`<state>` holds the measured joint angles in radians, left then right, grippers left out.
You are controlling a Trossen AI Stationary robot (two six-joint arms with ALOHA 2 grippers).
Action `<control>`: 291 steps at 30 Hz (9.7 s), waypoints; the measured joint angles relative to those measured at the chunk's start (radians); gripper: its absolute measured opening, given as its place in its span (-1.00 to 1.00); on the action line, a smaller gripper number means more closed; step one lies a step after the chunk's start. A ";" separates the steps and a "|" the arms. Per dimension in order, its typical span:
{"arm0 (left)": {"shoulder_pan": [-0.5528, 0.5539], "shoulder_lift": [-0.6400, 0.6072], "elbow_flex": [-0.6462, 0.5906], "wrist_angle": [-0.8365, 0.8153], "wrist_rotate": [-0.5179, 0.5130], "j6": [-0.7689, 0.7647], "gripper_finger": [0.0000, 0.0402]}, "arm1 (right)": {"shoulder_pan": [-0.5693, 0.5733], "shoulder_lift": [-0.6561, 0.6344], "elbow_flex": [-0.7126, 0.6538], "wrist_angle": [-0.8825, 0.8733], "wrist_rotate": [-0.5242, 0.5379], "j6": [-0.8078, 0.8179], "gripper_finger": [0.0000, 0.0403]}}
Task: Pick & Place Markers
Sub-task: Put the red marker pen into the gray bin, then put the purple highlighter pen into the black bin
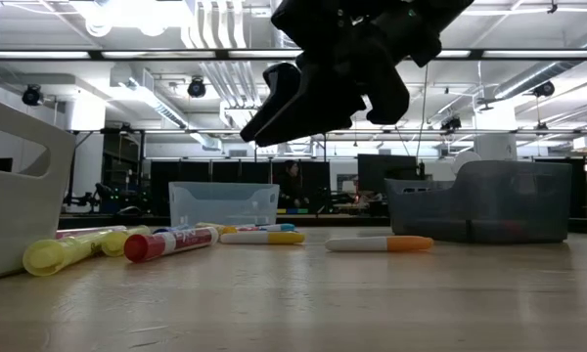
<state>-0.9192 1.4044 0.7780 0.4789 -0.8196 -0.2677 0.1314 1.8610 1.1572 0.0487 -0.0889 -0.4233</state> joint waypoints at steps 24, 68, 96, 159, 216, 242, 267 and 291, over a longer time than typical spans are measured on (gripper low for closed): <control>-0.004 0.000 -0.002 0.002 0.043 -0.028 -0.39 | -0.019 0.255 0.371 -0.291 -0.014 -0.098 -0.05; -0.006 0.000 -0.026 -0.002 0.100 -0.045 -0.39 | -0.013 0.444 0.677 -0.923 -0.020 0.168 -0.72; 0.048 0.000 -0.098 -0.006 0.022 0.034 -0.39 | 0.184 -0.048 0.666 -0.904 0.198 0.448 -0.68; 0.156 -0.012 -0.053 0.284 0.064 0.511 -0.73 | 0.297 -0.007 0.550 -0.570 0.346 0.441 -0.41; -0.083 -0.083 0.232 -1.197 0.370 -0.870 -0.39 | 0.228 -0.008 0.219 -0.441 0.459 0.362 -0.58; -0.086 -0.207 0.231 -1.493 -0.374 -0.450 -0.18 | -0.083 -0.063 0.225 -0.431 0.459 0.076 -0.72; -0.080 -0.699 0.231 -1.617 -0.561 -0.343 -0.18 | -0.433 -0.088 0.245 0.128 0.608 -0.339 -0.74; -0.077 -0.762 0.113 -1.645 -0.631 -0.705 -0.18 | -0.472 -0.079 0.285 -0.277 -0.099 0.009 -0.74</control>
<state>-0.9958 0.6428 0.8909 -1.1656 -1.4506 -0.9723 -0.3410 1.7821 1.4418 -0.2280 -0.1877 -0.4145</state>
